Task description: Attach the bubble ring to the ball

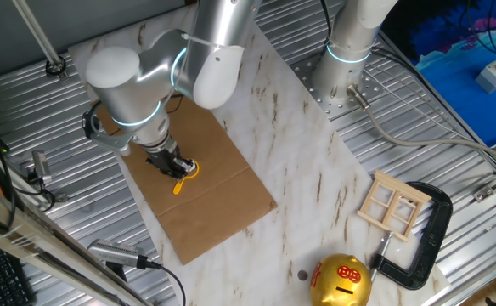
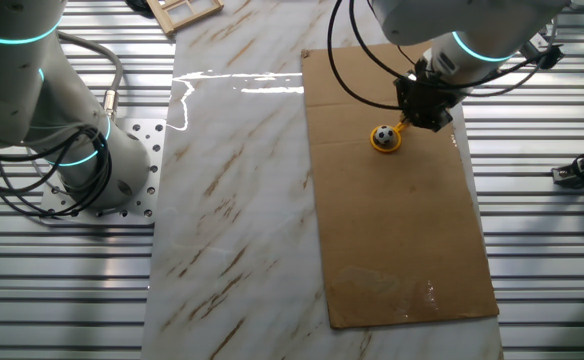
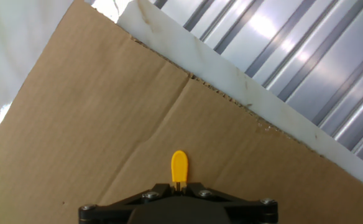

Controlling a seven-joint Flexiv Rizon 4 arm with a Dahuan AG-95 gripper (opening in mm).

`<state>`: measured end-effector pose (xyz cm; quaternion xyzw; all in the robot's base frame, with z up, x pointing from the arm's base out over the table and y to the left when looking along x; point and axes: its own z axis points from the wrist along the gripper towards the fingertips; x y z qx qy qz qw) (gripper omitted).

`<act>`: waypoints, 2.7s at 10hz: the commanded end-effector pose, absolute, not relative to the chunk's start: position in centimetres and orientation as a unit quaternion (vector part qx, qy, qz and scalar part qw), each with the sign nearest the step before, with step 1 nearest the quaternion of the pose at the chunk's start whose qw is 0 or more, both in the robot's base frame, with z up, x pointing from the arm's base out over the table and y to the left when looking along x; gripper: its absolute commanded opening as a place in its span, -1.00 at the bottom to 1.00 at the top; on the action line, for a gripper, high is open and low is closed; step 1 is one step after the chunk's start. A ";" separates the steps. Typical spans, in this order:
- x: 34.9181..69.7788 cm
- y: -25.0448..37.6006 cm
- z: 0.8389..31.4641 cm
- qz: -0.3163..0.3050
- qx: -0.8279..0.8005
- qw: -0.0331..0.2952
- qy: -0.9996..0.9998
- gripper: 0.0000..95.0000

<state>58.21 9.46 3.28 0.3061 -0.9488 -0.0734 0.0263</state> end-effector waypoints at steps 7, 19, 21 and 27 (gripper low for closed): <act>58.2 9.5 3.3 -0.061 0.312 0.040 -0.947 -1.00; 59.9 -2.2 5.9 -0.073 0.397 0.038 -0.914 -1.00; 59.9 -2.2 5.9 -0.084 0.383 0.033 -0.919 -1.00; 59.9 -2.2 5.9 -0.074 0.330 0.034 -0.941 -1.00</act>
